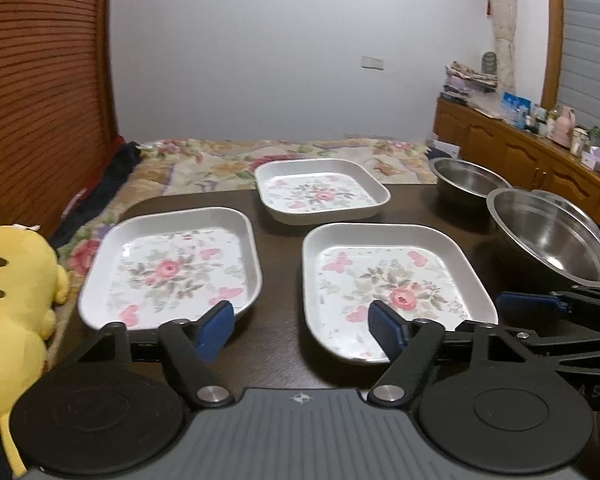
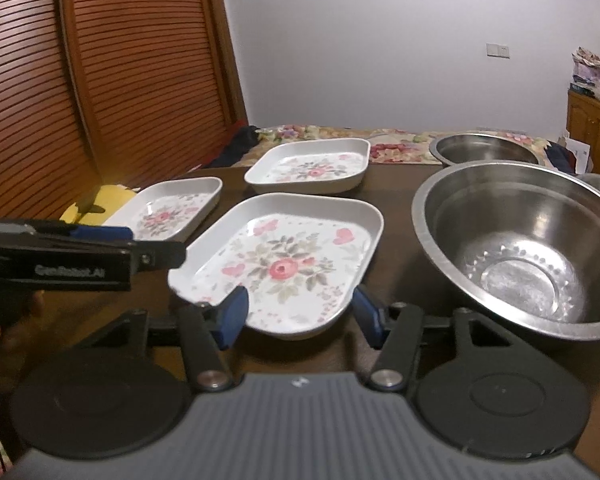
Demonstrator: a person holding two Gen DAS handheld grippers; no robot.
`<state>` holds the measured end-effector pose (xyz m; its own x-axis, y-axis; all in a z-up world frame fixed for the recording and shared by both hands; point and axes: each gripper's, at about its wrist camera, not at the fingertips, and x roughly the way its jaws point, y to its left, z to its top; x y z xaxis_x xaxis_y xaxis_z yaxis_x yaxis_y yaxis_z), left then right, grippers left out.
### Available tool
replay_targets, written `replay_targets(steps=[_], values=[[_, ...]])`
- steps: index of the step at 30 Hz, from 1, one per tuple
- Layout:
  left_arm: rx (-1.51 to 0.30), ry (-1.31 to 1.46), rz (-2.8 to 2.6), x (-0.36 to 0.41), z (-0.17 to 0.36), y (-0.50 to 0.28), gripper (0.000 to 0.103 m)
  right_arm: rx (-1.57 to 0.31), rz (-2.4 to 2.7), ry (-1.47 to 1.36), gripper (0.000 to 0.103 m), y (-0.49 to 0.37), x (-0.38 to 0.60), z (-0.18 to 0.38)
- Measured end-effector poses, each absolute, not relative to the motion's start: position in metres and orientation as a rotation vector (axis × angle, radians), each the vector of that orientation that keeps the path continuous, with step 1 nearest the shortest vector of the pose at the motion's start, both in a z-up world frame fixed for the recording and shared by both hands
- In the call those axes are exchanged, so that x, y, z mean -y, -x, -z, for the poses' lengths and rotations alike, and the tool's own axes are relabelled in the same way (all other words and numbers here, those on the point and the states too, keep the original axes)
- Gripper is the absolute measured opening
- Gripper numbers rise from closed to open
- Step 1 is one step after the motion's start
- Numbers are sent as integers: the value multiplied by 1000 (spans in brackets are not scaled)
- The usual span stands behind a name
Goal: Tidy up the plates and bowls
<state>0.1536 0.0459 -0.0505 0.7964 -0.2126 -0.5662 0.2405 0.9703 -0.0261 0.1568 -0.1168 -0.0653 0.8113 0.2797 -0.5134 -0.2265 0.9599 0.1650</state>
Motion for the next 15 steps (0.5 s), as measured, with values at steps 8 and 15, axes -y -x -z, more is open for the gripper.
replay_targets(steps=[8,15], values=[[-632,-36,273,-40,60,-172,52,-562,-249,-97,52,-160,117,65],[-655,-3,285,-40,64,-182,27,-577,-233,-117,46,-166,120,69]])
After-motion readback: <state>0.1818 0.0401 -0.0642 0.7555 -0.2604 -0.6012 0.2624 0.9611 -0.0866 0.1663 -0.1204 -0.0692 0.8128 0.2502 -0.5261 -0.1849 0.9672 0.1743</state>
